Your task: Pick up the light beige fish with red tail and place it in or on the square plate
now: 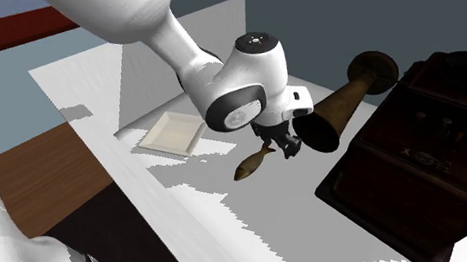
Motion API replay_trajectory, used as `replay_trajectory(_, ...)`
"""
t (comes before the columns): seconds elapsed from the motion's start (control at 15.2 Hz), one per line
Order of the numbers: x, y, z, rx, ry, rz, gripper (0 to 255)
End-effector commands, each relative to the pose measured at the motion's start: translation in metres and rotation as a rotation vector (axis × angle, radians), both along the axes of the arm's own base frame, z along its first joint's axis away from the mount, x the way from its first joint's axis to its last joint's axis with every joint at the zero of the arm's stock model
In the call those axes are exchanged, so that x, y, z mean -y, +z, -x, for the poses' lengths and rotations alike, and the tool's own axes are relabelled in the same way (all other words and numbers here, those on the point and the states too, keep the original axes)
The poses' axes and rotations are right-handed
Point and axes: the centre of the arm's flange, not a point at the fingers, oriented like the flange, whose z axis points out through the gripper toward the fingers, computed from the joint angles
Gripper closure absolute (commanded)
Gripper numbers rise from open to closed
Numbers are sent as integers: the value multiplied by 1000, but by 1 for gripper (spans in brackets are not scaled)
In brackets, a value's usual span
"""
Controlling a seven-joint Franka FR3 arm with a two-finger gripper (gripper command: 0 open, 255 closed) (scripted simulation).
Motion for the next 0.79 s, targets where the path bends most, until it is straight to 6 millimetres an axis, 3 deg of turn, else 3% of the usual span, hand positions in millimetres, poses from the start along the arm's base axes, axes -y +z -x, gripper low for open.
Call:
replay_trajectory(0.0, -21, 0, 7, -42, -50, 20, 0)
replay_trajectory(0.26, -68, 1, 20, -137, -151, 66, 0)
replay_trajectory(0.73, -63, -35, 16, -137, -151, 66, 0)
